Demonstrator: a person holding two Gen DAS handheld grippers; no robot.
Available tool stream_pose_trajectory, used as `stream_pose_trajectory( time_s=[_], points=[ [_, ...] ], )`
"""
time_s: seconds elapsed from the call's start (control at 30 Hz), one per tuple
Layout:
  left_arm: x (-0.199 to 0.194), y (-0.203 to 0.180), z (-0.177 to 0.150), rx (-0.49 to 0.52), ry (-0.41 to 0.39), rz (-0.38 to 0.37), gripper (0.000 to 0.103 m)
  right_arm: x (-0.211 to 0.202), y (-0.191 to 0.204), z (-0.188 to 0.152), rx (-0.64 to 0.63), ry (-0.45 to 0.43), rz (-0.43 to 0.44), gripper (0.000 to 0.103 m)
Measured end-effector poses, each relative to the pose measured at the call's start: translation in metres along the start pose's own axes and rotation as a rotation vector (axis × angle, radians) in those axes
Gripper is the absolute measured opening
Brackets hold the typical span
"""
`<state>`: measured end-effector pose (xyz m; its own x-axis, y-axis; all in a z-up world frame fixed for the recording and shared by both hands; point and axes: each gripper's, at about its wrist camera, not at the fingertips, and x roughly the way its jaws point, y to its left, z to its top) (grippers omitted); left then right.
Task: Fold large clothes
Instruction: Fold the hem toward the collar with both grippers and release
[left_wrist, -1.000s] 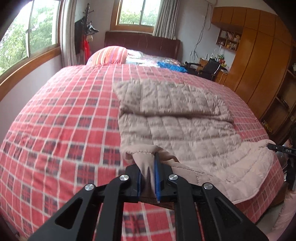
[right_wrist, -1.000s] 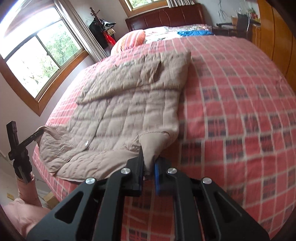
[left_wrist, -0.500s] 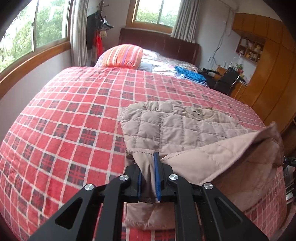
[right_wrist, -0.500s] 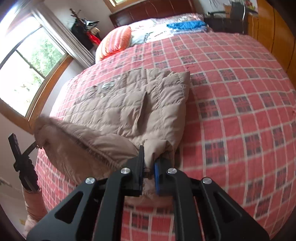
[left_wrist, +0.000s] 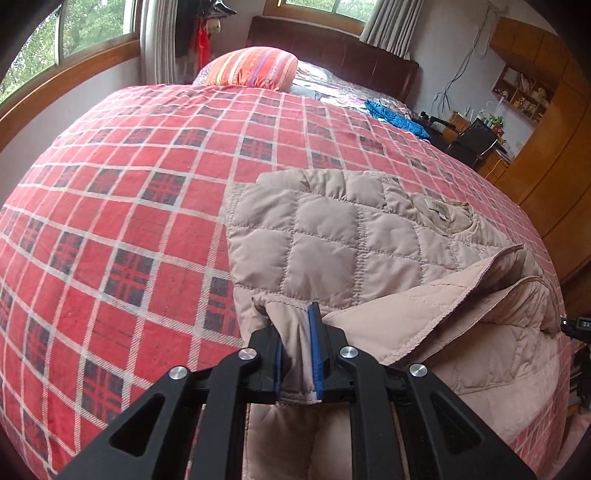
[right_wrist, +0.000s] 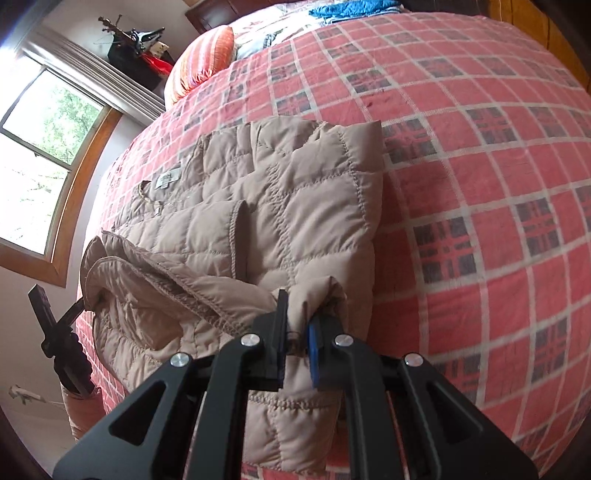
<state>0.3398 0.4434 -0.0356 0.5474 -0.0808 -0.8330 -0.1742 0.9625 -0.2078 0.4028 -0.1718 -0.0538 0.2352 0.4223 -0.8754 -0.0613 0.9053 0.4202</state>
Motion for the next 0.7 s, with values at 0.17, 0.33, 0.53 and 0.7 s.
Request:
stream_pose_trajectory(
  time_s=[0.17, 0.33, 0.53, 0.7],
  points=[
    [0.004, 0.005, 0.005, -0.005, 0.027, -0.041, 0.016, -0.002, -0.003, 0.002, 0.016, 0.007, 0.027, 0.014],
    [-0.014, 0.021, 0.009, -0.069, 0.043, -0.183, 0.031, -0.02, -0.008, -0.002, 0.048, -0.001, 0.128, 0.037],
    [-0.047, 0.037, 0.003, -0.085, -0.029, -0.166, 0.048, -0.058, -0.001, -0.016, -0.008, -0.094, 0.1, 0.068],
    [-0.065, 0.026, -0.001, 0.044, -0.136, -0.01, 0.062, -0.067, 0.011, -0.023, -0.084, -0.12, 0.04, 0.067]
  ],
)
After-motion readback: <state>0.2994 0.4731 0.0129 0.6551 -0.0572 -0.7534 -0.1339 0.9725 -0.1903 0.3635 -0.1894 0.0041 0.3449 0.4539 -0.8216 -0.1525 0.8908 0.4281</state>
